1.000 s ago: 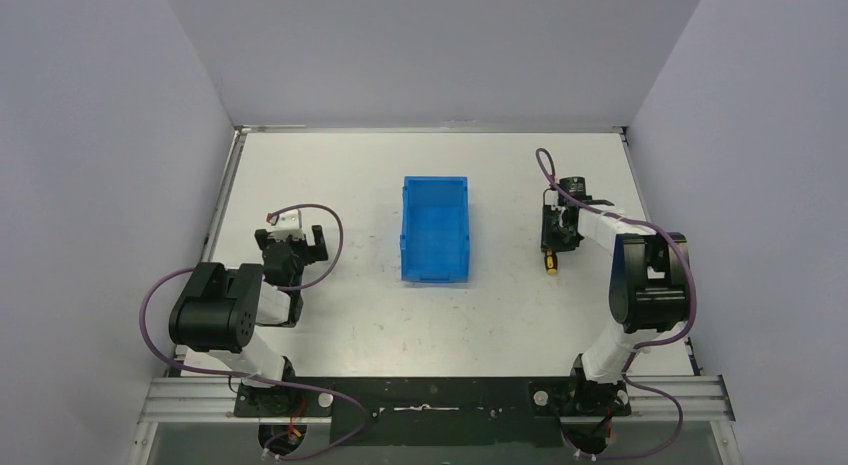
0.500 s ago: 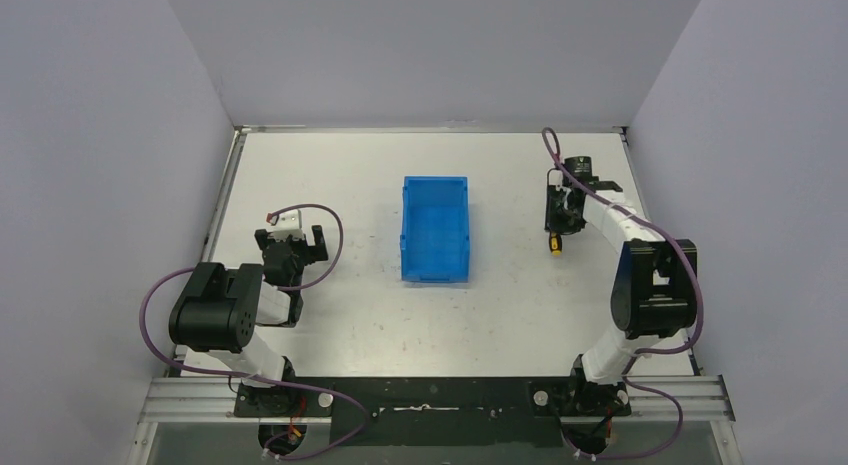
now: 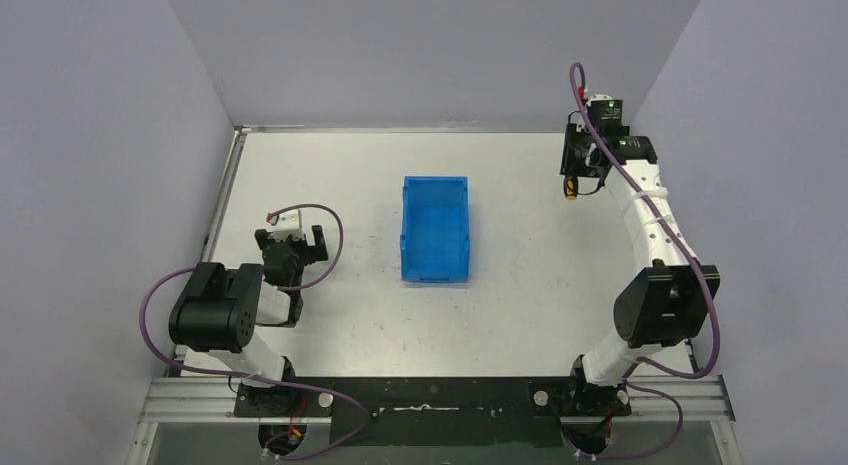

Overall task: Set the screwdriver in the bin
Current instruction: Place the screwdriver in the bin.

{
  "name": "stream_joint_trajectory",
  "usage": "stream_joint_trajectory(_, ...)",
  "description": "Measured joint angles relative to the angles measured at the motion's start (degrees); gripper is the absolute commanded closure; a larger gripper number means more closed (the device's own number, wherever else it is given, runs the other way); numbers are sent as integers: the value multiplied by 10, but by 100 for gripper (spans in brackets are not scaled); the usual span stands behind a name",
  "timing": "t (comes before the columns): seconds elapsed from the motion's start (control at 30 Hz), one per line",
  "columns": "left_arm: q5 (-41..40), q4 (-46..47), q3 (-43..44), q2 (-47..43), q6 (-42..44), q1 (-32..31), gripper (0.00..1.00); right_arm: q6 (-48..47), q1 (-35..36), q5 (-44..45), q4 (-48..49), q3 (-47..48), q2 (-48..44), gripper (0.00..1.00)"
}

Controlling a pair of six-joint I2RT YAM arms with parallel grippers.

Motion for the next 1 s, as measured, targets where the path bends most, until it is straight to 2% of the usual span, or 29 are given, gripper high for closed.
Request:
stream_joint_trajectory(0.53, 0, 0, 0, 0, 0, 0, 3, 3, 14, 42, -105, 209, 1, 82)
stream_joint_trajectory(1.0, 0, 0, 0, 0, 0, 0, 3, 79, 179, 90, -108, 234, 34, 83)
